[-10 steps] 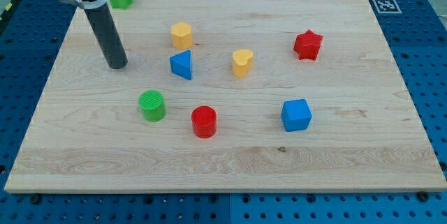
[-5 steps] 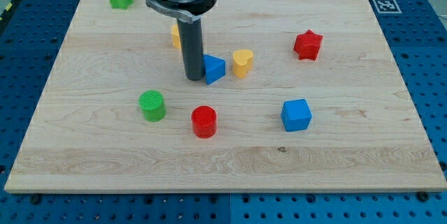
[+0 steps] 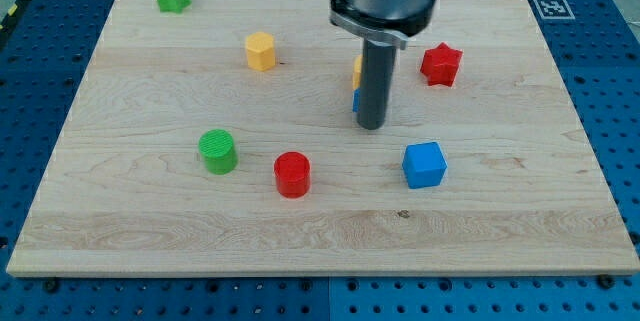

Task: Push the blue triangle to the top center of the board

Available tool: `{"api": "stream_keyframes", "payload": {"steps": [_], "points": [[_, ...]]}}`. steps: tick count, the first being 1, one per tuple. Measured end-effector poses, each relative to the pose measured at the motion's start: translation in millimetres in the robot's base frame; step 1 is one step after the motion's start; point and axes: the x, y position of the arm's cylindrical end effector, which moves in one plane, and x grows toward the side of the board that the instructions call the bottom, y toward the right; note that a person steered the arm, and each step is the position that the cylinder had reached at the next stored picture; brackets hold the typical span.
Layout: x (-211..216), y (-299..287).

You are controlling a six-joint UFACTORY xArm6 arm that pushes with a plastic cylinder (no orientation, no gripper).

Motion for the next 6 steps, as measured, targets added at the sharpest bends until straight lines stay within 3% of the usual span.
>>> {"api": "stream_keyframes", "payload": {"steps": [1, 2, 6], "points": [[7, 38], [-21, 60], [-29, -22]]}}
